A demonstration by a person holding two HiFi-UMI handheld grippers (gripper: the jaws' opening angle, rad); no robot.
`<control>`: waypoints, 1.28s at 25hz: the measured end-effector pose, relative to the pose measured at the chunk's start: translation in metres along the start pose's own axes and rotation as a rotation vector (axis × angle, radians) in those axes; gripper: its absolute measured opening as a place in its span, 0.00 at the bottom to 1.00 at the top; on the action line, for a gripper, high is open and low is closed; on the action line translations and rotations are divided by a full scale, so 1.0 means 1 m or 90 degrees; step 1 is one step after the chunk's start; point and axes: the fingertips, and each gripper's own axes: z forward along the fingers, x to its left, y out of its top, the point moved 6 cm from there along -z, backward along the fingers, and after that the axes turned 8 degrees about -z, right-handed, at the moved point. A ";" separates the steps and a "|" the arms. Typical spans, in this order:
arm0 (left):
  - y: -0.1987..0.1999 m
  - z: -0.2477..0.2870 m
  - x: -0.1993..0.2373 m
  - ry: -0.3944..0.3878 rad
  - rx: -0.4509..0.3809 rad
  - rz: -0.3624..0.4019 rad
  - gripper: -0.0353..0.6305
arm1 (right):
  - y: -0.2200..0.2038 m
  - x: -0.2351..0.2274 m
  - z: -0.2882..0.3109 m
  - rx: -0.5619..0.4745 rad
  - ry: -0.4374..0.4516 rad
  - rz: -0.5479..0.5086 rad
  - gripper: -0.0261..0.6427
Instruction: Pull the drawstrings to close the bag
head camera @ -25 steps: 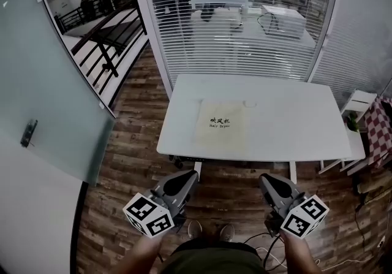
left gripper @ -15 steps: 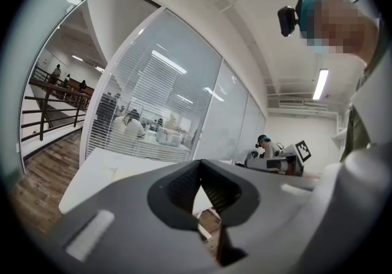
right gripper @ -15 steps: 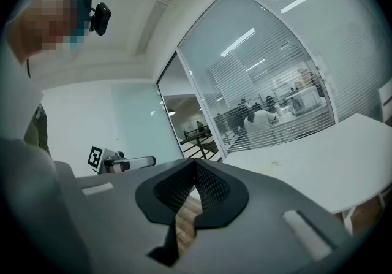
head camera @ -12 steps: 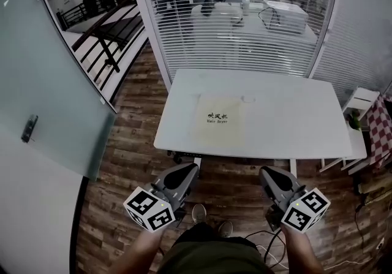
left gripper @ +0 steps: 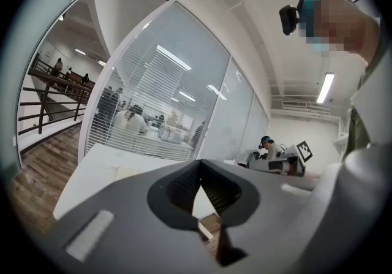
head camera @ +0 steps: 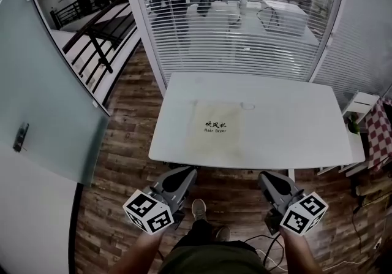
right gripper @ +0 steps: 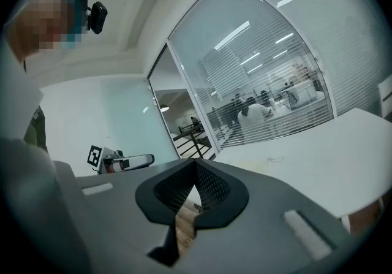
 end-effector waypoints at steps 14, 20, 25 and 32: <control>0.047 0.054 0.125 -0.019 0.022 -0.020 0.06 | 0.015 -0.035 0.128 0.024 -0.032 0.016 0.05; 0.067 0.069 0.176 -0.021 0.032 -0.027 0.06 | 0.023 -0.044 0.179 0.031 -0.045 0.019 0.05; 0.076 0.077 0.201 -0.019 0.040 -0.033 0.06 | 0.026 -0.055 0.200 0.037 -0.060 0.027 0.05; 0.075 0.093 0.229 0.004 0.057 -0.047 0.06 | 0.025 -0.079 0.221 0.053 -0.066 0.042 0.05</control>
